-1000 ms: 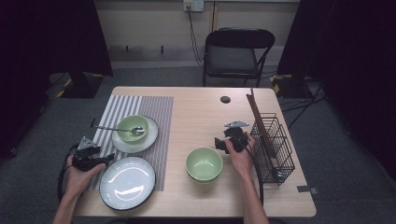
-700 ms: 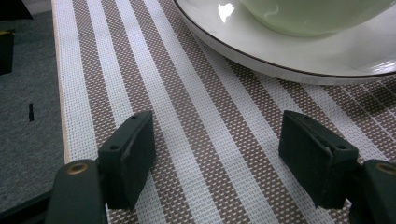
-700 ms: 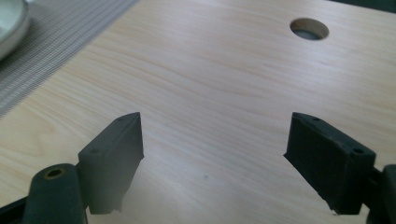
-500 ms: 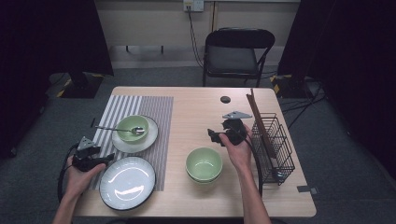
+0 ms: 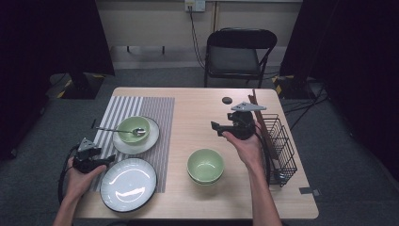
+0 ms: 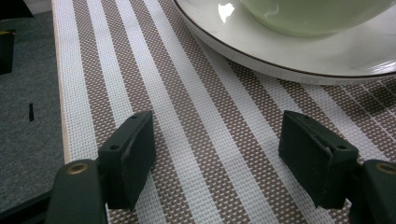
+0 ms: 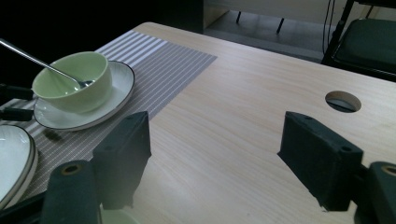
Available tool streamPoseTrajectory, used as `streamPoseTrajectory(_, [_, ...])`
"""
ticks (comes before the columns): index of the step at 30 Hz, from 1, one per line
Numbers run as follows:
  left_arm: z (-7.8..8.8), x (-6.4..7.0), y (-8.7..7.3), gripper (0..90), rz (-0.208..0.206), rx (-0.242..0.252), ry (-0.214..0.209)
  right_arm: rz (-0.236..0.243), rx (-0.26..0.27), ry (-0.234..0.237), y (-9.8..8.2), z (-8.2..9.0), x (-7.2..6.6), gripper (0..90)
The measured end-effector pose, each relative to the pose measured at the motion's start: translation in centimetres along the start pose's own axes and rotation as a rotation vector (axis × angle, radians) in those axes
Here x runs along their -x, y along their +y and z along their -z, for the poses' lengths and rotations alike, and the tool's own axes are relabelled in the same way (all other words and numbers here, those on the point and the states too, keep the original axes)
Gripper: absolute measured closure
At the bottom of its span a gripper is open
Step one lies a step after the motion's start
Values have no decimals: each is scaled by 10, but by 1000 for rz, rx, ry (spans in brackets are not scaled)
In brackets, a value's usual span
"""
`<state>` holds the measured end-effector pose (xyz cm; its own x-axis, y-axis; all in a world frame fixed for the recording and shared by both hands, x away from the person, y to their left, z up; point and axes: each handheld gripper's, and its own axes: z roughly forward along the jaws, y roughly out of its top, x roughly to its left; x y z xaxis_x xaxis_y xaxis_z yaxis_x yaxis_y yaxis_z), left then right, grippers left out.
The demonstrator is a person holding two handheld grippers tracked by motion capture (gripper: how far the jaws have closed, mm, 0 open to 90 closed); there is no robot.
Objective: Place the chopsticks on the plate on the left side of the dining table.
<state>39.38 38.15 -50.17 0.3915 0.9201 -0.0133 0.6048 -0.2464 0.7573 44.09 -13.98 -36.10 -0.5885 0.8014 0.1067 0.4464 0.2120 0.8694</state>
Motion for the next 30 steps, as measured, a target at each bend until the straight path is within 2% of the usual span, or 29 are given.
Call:
streamPoseTrajectory(8, [0,0,0,269,0,0,0,-5,20,17,14,14,8,327])
streamPoseTrajectory(13, [0,0,0,269,0,0,0,-15,22,29,18,20,15,346])
streamPoseTrajectory(21, [0,0,0,269,0,0,0,-13,30,21,23,34,23,384])
streamPoseTrajectory(30, [0,0,0,269,0,0,0,-31,27,6,25,49,46,404])
